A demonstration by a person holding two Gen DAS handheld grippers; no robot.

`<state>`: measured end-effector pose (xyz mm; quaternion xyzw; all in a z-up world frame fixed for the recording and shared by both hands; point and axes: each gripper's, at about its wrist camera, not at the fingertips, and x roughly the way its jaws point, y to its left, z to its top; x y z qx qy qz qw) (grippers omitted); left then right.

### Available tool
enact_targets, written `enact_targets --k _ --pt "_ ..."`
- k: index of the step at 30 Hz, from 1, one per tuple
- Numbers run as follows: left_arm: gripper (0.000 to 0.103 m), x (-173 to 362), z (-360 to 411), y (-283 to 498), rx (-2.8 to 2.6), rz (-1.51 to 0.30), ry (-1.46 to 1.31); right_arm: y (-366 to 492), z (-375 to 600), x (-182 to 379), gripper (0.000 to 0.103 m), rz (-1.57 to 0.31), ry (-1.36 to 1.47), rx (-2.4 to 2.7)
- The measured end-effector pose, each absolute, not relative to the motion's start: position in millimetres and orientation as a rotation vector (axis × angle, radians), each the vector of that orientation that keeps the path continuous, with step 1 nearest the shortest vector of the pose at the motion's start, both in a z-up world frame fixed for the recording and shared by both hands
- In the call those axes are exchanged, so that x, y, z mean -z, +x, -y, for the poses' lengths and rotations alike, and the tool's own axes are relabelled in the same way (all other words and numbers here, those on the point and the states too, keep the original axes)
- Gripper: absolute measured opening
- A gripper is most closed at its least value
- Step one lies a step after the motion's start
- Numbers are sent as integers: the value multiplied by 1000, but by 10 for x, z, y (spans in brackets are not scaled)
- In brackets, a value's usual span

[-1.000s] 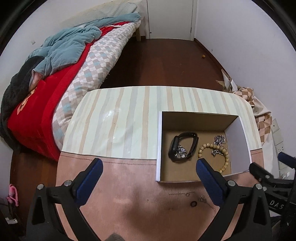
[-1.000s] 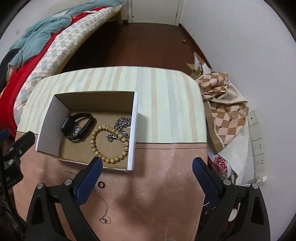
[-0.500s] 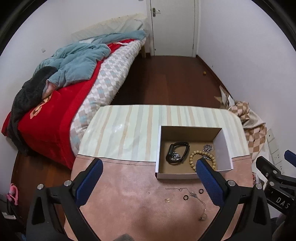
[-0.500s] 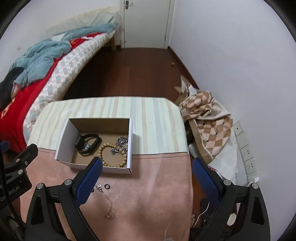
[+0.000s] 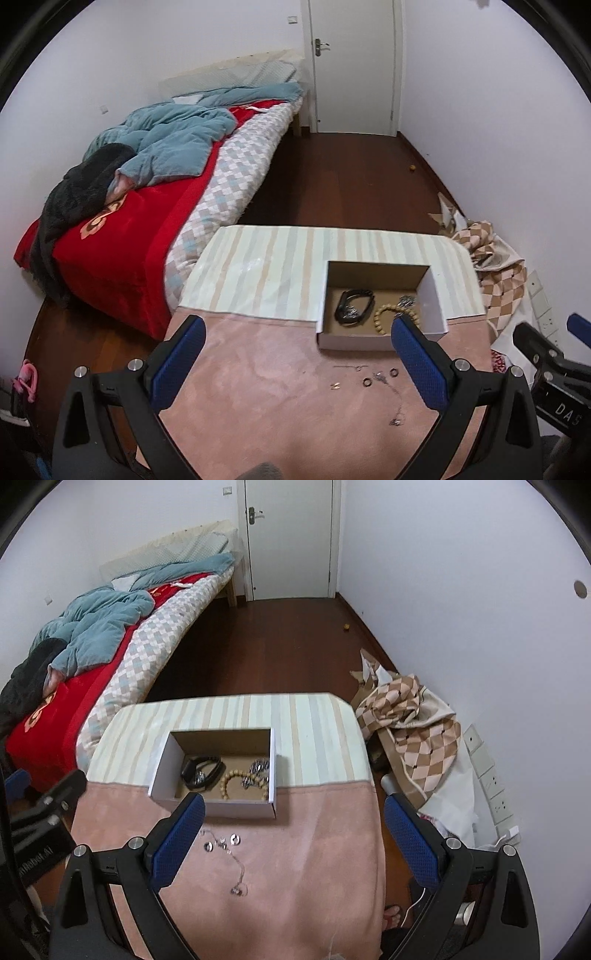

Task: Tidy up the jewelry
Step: 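Raise both tools away from the box, then grasp the silver pendant necklace with the right tool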

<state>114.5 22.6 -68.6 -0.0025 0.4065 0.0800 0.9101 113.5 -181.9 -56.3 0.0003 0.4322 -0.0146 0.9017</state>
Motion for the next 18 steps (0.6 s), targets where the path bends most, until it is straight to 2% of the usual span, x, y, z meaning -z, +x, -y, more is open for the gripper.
enact_targets --k 7,8,12,15,18 --pt "103 1365 -416 981 -252 -959 20 976 1813 1321 98 -1024 50 -29" --pt "103 1463 -450 970 -259 -979 17 944 1789 1463 96 -1041 60 -45" --pt "103 1921 -576 928 -309 -1078 25 853 1652 2008 70 -1116 79 -115" --pt "103 2136 -646 894 -330 -1118 31 812 1541 2314 63 -1137 78 -142" --pt "103 2262 -694 877 -341 -1143 32 798 1434 2488 62 -1131 64 -153"
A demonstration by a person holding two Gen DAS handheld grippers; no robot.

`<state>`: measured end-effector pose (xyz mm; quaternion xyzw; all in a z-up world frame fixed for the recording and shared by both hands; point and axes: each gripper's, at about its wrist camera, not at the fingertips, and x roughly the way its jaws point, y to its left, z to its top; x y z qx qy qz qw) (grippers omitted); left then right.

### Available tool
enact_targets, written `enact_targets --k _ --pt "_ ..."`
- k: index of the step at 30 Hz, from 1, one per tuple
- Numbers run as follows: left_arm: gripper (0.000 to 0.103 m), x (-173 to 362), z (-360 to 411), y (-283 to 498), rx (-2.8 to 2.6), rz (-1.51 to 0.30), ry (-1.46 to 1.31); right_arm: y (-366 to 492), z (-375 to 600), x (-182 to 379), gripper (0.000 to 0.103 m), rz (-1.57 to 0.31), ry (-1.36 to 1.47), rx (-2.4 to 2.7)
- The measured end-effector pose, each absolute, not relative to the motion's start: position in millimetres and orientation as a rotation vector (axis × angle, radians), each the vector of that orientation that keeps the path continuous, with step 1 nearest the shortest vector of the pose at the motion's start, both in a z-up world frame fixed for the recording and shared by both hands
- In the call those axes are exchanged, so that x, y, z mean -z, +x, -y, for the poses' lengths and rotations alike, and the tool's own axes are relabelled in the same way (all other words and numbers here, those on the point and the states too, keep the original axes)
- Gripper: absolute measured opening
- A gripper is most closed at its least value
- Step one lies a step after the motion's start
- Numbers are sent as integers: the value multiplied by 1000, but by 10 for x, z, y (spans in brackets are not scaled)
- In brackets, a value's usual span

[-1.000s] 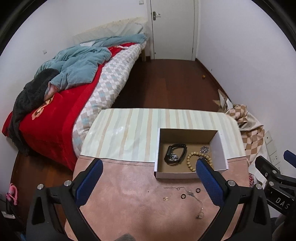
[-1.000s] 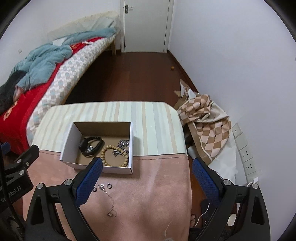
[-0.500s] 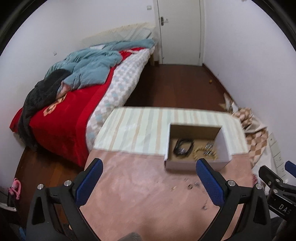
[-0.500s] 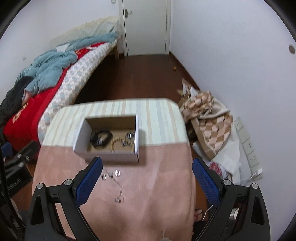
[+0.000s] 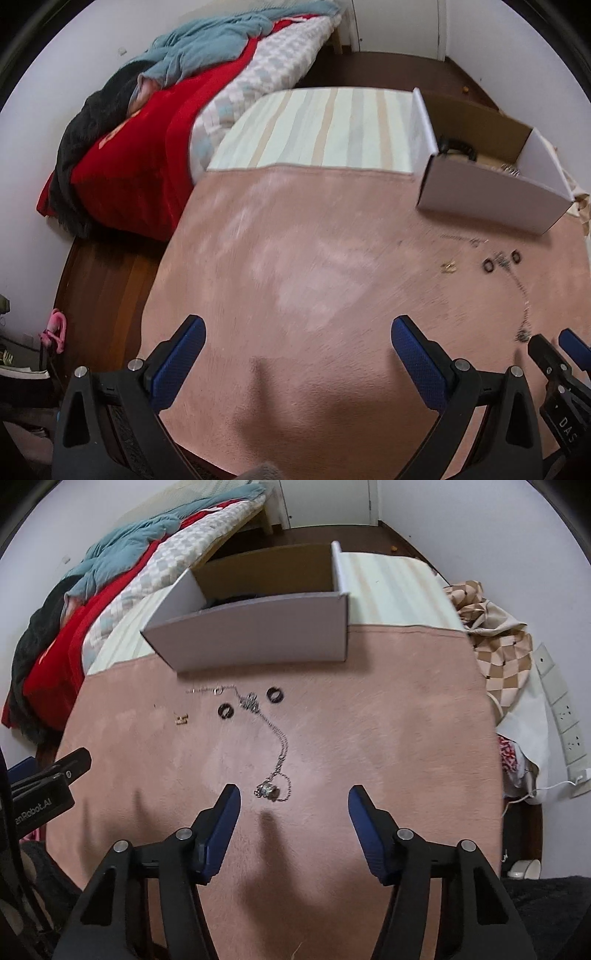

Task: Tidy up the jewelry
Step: 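Grasp the silver pendant necklace with the right tool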

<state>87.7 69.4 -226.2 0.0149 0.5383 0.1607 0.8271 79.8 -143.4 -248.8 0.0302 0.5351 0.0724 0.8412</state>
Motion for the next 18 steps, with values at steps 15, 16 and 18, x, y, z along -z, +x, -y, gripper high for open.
enact_targets --k 15,16,18 --pt "103 2430 -506 1130 -229 -1173 -32 854 1757 2541 8 -1057 93 -39" --pt "103 2451 -471 1167 -209 -1180 -51 881 1835 2518 8 -1054 108 -26" --pt "102 2506 -407 1247 -175 -1203 -91 925 1923 2487 8 -1049 126 -4"
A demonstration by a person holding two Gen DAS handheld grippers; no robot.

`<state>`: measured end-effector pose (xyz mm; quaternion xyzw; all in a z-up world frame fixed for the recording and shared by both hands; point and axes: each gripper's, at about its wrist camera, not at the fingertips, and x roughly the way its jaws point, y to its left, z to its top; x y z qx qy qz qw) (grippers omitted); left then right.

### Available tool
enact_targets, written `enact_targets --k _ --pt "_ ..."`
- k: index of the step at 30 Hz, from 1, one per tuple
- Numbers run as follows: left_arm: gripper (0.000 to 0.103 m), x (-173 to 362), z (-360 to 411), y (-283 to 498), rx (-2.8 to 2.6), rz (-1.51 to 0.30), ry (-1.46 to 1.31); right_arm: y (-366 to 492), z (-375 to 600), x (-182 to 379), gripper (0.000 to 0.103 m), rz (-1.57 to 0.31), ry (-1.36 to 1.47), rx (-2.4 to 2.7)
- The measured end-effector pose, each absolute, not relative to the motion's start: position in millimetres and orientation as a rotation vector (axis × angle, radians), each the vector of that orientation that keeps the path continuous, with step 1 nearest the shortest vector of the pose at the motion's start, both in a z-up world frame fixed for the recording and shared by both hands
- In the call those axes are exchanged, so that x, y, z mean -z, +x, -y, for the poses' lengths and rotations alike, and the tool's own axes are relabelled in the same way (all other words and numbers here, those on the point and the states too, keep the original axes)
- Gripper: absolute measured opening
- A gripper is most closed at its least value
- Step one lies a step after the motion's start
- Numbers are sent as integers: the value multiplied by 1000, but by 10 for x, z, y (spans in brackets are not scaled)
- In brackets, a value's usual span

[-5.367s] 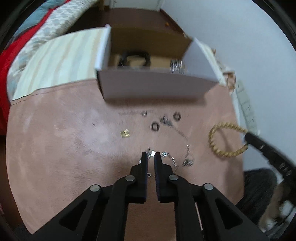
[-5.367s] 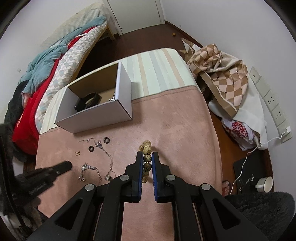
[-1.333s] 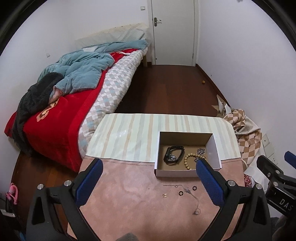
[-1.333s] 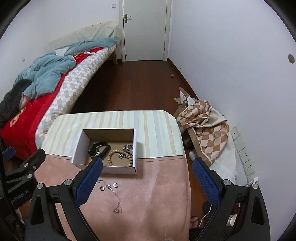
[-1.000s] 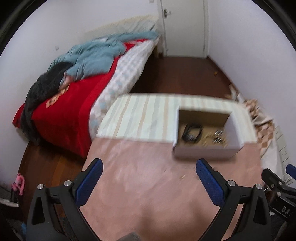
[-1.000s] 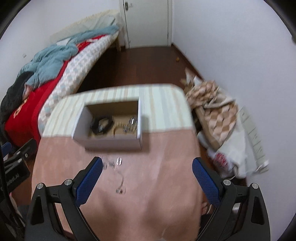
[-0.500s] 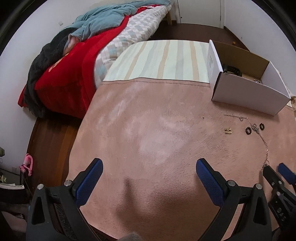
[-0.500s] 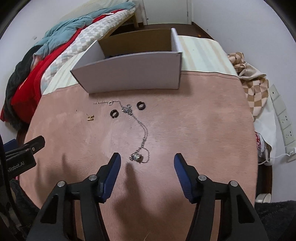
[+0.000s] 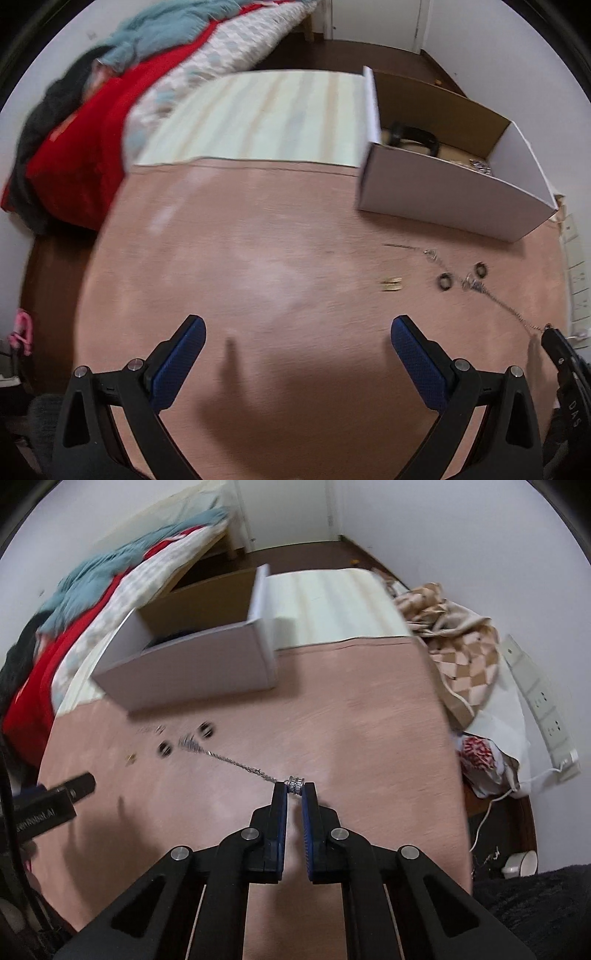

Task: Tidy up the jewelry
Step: 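Grasp the silver pendant necklace with the right tool, then lift the necklace with the right tool while the left tool grasps the small gold earring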

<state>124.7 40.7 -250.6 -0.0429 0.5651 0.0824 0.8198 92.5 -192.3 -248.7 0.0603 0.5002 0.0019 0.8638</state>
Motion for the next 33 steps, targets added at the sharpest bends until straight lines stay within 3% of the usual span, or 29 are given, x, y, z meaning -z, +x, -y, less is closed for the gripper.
enact_targets --k 5,7,9,13,15,17,20,33 --pt "102 2604 -238 1409 -128 -1229 -137 993 2065 2491 8 -1047 146 24" --pt "95 2623 -188 1466 -129 -1226 -133 987 2097 2506 8 -1050 152 27" --pt "76 2646 -147 1501 -123 -1223 -122 991 2096 2514 8 -1053 155 28" --pt "51 2649 -79 1510 -117 -1199 -89 988 2102 2530 8 -1057 159 34" --pt "33 2631 -52 1491 -108 -1188 -82 997 2113 2529 8 -1057 160 39" --pt "20 2623 -30 1531 -92 -1178 -68 1013 2126 2532 8 -1058 163 46" --pt "9 2617 12 1518 -79 -1173 -58 1030 2140 2535 8 -1057 165 51" --pt "9 2279 -39 1387 -22 -1126 -95 1041 2026 1999 8 -986 202 -52"
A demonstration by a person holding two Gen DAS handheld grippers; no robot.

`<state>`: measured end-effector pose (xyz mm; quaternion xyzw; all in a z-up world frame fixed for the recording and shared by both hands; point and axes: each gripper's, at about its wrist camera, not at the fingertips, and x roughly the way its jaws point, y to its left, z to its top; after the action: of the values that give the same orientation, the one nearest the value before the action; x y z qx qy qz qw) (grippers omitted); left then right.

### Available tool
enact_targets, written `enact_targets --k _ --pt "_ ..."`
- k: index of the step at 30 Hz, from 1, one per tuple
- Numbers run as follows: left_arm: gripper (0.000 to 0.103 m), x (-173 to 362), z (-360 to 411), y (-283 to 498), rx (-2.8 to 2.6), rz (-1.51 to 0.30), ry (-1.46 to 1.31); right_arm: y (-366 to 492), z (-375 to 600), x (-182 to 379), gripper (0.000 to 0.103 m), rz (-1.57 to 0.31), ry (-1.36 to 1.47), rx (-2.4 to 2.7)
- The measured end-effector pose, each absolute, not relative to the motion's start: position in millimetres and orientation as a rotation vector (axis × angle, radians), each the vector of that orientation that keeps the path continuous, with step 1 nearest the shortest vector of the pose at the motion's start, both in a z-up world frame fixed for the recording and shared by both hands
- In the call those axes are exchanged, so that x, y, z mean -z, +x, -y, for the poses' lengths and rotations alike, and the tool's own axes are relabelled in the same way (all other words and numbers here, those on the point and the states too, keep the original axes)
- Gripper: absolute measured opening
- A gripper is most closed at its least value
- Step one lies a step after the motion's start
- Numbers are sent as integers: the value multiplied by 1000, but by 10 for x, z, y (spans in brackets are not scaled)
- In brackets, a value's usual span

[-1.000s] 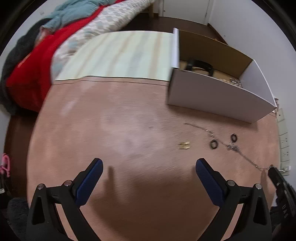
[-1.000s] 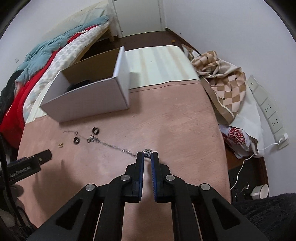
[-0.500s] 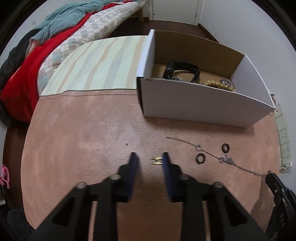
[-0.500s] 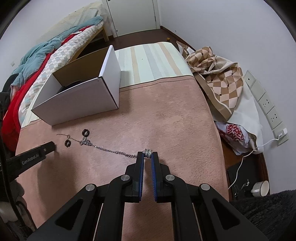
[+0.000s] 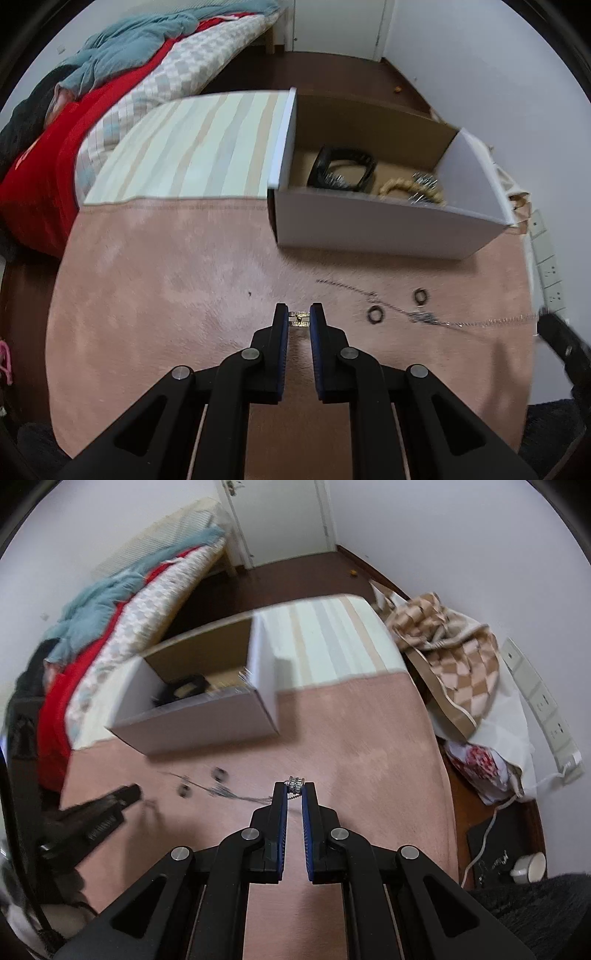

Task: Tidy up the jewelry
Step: 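Lift the necklace with the right tool while the left tool grasps the small gold earring, then carry the necklace and gold earring over the white box with both tools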

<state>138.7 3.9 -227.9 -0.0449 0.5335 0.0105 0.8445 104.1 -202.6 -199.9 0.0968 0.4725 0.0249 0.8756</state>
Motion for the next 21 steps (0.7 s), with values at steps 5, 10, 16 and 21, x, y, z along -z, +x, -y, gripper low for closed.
enact_targets --k 5,10,16,21 --pt "9 1921 -57 1369 19 -1081 -111 1147 1918 1494 8 -922 205 -137" --pt "9 1594 -117 1434 45 -1040 -139 1260 1824 1020 8 -860 168 -208" --pt "9 1271 -174 1592 76 -1003 -146 1435 1748 485 8 -795 137 -268" --pt "9 1060 -214 1779 82 -972 -139 1714 1662 90 8 -739 91 -294"
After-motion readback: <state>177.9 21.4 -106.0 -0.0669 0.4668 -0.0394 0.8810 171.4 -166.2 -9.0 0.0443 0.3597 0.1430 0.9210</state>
